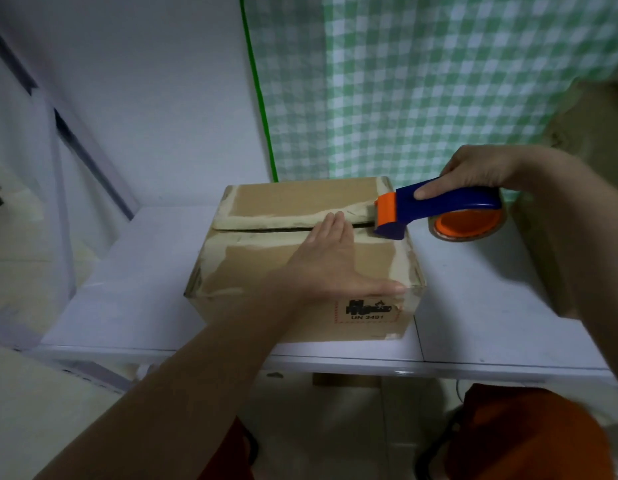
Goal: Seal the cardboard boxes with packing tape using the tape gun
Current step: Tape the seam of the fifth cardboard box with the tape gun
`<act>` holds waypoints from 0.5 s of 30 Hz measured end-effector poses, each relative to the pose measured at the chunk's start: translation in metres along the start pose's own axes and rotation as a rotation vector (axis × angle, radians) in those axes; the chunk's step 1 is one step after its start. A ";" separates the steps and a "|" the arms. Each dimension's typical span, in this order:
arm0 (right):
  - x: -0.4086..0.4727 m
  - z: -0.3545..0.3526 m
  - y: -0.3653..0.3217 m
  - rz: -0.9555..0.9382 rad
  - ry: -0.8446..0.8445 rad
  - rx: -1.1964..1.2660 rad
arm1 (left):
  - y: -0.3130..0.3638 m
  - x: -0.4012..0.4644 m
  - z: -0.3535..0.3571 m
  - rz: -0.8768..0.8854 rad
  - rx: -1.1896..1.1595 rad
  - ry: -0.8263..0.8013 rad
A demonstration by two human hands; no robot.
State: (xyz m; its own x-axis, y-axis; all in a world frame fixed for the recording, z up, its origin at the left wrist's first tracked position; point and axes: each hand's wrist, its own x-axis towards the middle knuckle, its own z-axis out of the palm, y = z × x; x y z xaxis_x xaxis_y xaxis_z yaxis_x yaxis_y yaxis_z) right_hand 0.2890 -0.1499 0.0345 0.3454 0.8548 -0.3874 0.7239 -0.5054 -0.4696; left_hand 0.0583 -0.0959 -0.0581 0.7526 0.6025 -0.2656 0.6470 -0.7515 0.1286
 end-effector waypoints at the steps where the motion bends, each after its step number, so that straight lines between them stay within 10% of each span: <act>1: 0.000 0.001 0.001 -0.003 0.001 0.008 | 0.014 0.003 0.000 -0.020 -0.026 0.006; 15: 0.000 0.024 -0.008 -0.119 -0.023 0.133 | -0.005 0.014 0.004 -0.083 -0.089 0.066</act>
State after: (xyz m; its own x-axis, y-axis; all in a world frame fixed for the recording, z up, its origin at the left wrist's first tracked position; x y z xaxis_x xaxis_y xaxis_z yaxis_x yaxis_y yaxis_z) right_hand 0.2687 -0.1484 0.0188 0.2472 0.9073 -0.3401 0.6727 -0.4134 -0.6137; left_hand 0.0651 -0.0853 -0.0659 0.7009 0.6798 -0.2161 0.7131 -0.6738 0.1935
